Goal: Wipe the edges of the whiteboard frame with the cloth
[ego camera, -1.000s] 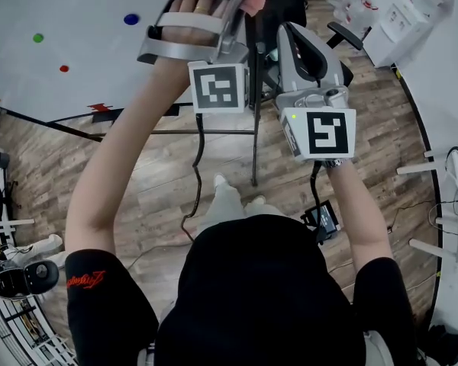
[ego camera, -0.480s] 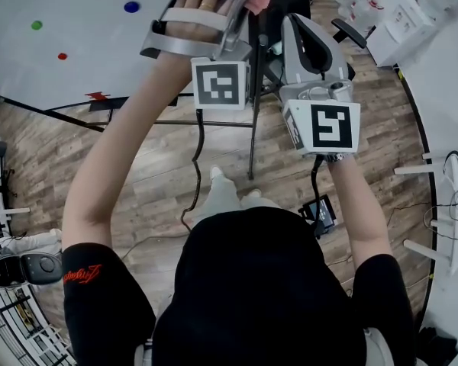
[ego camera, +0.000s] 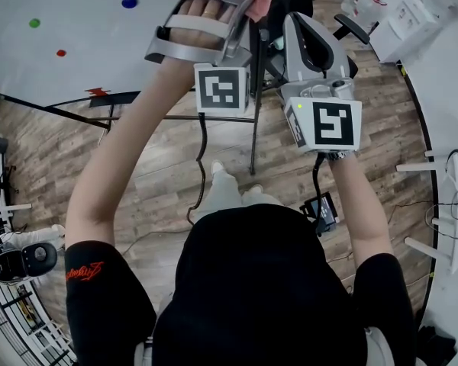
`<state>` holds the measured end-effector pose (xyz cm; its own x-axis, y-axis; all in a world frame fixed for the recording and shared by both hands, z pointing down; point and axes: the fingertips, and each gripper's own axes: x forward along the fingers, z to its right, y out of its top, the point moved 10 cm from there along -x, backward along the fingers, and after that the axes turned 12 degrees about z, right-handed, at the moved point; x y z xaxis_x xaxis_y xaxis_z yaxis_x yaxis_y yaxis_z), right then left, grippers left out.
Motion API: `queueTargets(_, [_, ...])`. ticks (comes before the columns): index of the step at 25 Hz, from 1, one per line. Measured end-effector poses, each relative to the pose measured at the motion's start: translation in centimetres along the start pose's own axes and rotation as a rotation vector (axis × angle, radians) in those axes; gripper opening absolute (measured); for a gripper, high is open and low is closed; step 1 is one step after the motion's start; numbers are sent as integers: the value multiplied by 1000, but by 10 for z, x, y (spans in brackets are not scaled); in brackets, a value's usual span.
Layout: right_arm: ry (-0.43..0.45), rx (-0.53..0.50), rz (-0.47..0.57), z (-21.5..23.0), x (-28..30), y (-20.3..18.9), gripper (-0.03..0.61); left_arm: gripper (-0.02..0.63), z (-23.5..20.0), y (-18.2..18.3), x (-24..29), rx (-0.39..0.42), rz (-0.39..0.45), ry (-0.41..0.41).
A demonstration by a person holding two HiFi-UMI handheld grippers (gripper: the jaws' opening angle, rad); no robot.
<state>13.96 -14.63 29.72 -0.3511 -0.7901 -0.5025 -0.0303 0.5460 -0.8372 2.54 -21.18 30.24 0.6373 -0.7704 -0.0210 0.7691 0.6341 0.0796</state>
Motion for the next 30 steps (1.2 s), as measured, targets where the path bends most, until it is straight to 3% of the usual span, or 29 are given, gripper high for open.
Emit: queueTargets(30, [-31,-4,-52,-1,-8,-18,2,43,54,-2,3,-38,8,-61])
